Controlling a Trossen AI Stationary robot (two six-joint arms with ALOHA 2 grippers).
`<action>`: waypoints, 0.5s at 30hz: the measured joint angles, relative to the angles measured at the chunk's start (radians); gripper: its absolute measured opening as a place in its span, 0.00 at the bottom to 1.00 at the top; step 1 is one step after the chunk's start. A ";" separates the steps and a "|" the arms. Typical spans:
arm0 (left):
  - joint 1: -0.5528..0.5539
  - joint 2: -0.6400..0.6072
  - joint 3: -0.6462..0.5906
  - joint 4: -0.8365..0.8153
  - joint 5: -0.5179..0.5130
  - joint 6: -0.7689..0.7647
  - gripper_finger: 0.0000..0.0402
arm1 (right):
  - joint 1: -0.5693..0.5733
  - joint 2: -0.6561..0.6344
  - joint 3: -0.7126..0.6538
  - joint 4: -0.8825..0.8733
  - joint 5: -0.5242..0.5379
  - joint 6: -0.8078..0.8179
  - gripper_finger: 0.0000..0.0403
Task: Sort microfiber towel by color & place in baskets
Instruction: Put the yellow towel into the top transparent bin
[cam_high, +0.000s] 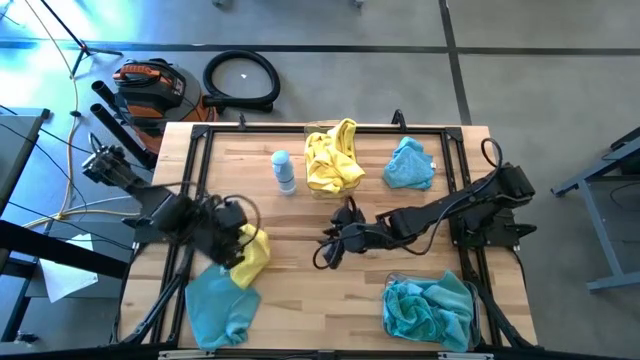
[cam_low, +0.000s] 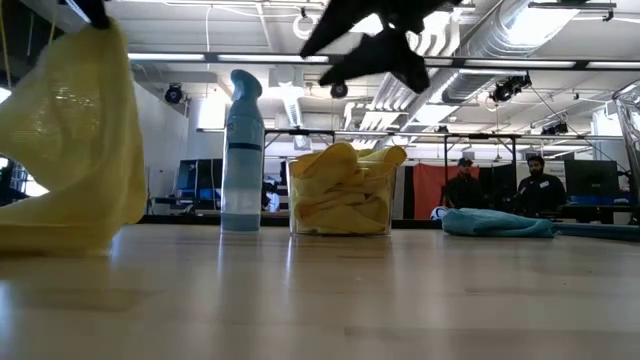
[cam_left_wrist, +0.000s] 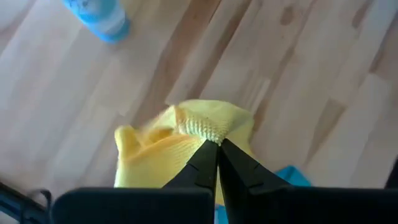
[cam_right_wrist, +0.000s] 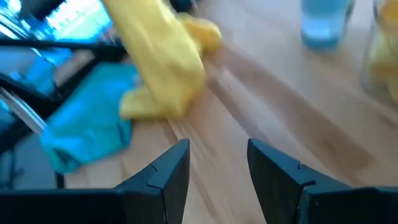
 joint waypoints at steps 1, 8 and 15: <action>0.031 0.000 0.000 0.007 0.018 0.056 0.00 | -0.006 0.000 0.000 0.036 0.005 -0.017 0.39; 0.206 0.000 0.000 0.125 0.114 0.419 0.00 | -0.044 0.000 0.000 0.357 0.033 -0.252 0.39; 0.323 0.000 0.000 0.308 0.230 0.669 0.00 | -0.077 0.000 0.001 0.475 0.032 -0.451 0.39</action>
